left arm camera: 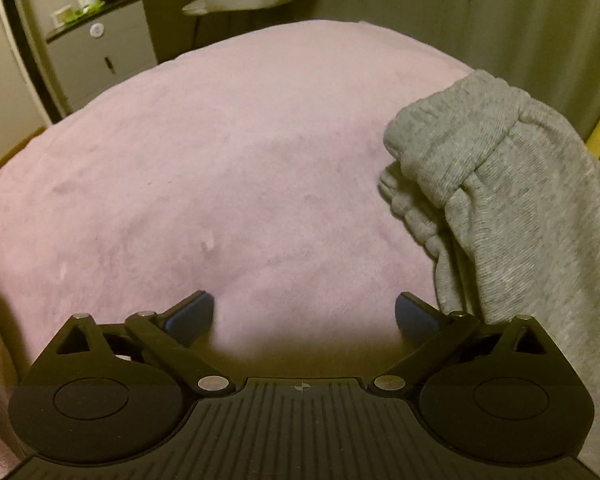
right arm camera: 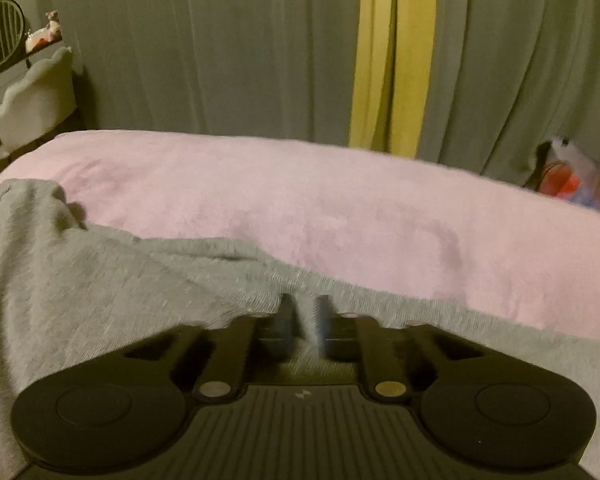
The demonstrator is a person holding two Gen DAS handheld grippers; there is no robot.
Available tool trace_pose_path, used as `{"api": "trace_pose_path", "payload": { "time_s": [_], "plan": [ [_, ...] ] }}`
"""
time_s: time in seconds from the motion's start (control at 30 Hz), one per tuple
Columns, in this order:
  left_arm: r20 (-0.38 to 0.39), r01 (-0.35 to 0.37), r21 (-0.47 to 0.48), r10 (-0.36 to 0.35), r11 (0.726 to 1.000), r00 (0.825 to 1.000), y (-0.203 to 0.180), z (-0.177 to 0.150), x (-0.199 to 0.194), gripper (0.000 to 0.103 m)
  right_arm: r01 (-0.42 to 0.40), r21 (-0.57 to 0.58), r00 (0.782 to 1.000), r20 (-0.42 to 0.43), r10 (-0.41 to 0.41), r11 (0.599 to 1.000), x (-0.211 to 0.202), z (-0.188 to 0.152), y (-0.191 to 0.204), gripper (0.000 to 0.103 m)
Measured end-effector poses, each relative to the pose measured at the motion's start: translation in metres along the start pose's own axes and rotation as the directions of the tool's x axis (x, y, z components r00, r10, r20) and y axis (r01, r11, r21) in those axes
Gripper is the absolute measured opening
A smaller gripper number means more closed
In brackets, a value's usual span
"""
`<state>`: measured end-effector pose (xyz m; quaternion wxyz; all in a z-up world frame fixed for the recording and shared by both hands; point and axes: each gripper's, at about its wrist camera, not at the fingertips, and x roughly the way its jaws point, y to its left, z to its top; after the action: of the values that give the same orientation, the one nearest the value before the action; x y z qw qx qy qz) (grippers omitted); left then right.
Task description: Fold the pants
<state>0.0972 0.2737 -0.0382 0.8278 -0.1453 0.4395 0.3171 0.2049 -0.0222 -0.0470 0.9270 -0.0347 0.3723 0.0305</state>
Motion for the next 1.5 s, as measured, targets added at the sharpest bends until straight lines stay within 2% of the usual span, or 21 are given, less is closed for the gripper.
{"api": "trace_pose_path", "payload": {
  "time_s": [0.13,0.2,0.33,0.43,0.53,0.67,0.73,0.8,0.93,1.0,1.07,1.13,1.23,1.3,1.37,1.47,1.5],
  "plan": [
    [0.001,-0.002,-0.002,0.002,1.0,1.0,-0.001,-0.005,-0.003,0.103,-0.005,0.081,0.999,0.052,0.001,0.997,-0.005,0.01,-0.01,0.007],
    [0.002,-0.002,-0.004,0.002,1.0,1.0,0.001,-0.005,-0.004,0.103,-0.003,0.135,0.998,0.068,-0.006,0.991,-0.007,0.015,-0.017,0.002],
    [0.003,-0.011,-0.002,0.011,1.0,1.0,0.004,-0.005,-0.009,0.103,0.017,0.141,0.996,0.088,-0.03,0.99,-0.006,0.021,-0.02,0.002],
    [0.003,-0.012,0.0,0.012,1.0,1.0,0.004,-0.006,-0.01,0.103,0.034,0.15,0.988,0.147,-0.056,0.988,-0.013,0.021,-0.022,0.002],
    [0.003,-0.012,-0.002,0.012,1.0,1.0,0.003,-0.006,-0.01,0.103,0.023,0.184,0.986,0.16,-0.053,0.983,-0.024,0.018,-0.033,0.002],
    [0.002,-0.019,0.003,0.019,1.0,1.0,0.002,-0.006,-0.01,0.103,0.028,0.155,0.992,0.116,-0.047,0.988,-0.037,0.007,-0.037,0.003],
    [0.002,-0.02,0.003,0.02,1.0,1.0,0.002,-0.005,-0.01,0.103,0.019,0.159,0.999,0.042,-0.026,0.987,-0.028,0.0,-0.035,0.003],
    [0.003,-0.022,0.005,0.022,1.0,1.0,0.001,-0.006,-0.01,0.103,0.046,0.148,0.999,-0.025,-0.043,0.988,-0.007,-0.005,-0.03,0.003],
    [0.004,-0.029,0.012,0.029,1.0,1.0,0.0,-0.006,-0.01,0.103,0.062,0.153,0.998,0.021,-0.066,0.986,0.015,0.004,-0.035,0.002],
    [0.004,-0.03,0.012,0.03,0.999,1.0,-0.001,-0.006,-0.01,0.103,0.084,0.227,0.994,0.045,-0.097,0.97,0.006,0.013,-0.044,0.003],
    [0.004,-0.033,0.013,0.033,0.999,0.999,-0.001,-0.006,-0.01,0.103,0.064,0.281,0.992,0.084,-0.091,0.958,-0.014,0.012,-0.053,0.003],
    [0.007,-0.039,0.015,0.038,0.999,0.999,-0.003,-0.006,-0.01,0.103,0.049,0.285,0.992,0.095,-0.079,0.957,-0.039,-0.001,-0.056,0.003],
    [0.012,-0.05,0.016,0.05,0.999,0.999,-0.005,-0.006,-0.009,0.103,0.06,0.251,0.996,0.055,-0.076,0.966,-0.057,-0.03,-0.058,0.003],
    [0.014,-0.057,0.018,0.057,0.998,0.998,-0.006,-0.007,-0.01,0.103,0.087,0.237,0.996,-0.001,-0.089,0.968,-0.044,-0.045,-0.062,0.003],
    [0.013,-0.058,0.018,0.058,0.998,0.998,-0.007,-0.007,-0.01,0.103,0.073,0.227,0.996,0.024,-0.08,0.971,-0.033,-0.048,-0.069,0.003],
    [0.012,-0.045,0.002,0.045,0.999,0.999,-0.004,-0.007,-0.012,0.103,0.087,0.218,0.991,0.082,-0.108,0.972,-0.025,-0.034,-0.075,0.003],
    [0.018,-0.041,-0.009,0.041,0.999,0.999,-0.002,-0.007,-0.014,0.103,0.102,0.238,0.99,0.073,-0.123,0.966,-0.025,-0.028,-0.079,0.004]
  ]
}}
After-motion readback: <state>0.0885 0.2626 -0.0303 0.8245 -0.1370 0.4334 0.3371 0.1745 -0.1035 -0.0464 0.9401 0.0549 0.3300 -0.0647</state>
